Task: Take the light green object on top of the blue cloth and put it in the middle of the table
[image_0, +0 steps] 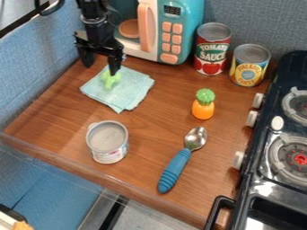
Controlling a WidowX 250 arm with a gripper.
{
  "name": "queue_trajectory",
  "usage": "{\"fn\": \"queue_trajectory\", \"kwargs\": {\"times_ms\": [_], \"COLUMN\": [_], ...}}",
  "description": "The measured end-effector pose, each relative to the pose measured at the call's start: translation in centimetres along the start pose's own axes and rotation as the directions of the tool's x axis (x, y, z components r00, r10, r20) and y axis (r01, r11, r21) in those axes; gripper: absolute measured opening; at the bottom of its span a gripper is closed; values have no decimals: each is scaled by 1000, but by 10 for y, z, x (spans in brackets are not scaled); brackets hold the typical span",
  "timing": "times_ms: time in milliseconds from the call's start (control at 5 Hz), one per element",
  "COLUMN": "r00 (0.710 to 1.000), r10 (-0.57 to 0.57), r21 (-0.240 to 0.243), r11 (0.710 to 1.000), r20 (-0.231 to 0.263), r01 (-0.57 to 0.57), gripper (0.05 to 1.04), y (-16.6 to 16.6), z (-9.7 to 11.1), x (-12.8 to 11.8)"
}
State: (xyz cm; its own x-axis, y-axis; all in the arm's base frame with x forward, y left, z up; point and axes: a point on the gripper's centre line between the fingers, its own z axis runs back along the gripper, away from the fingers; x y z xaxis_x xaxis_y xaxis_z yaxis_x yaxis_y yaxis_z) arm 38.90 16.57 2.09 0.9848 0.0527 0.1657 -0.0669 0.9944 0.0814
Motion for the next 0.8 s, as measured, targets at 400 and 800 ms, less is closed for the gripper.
{"fn": "queue_trajectory", "kwargs": {"times_ms": [400, 800], "r00": [998, 998], "r10": [2, -41], "r21": [-34, -31], "r11": [999, 999], "r20": [-64, -52], "r01": [-5, 39], "gripper": [999, 658], "y": [-14, -33], "z": [-27, -27], "x": [-13, -5]}}
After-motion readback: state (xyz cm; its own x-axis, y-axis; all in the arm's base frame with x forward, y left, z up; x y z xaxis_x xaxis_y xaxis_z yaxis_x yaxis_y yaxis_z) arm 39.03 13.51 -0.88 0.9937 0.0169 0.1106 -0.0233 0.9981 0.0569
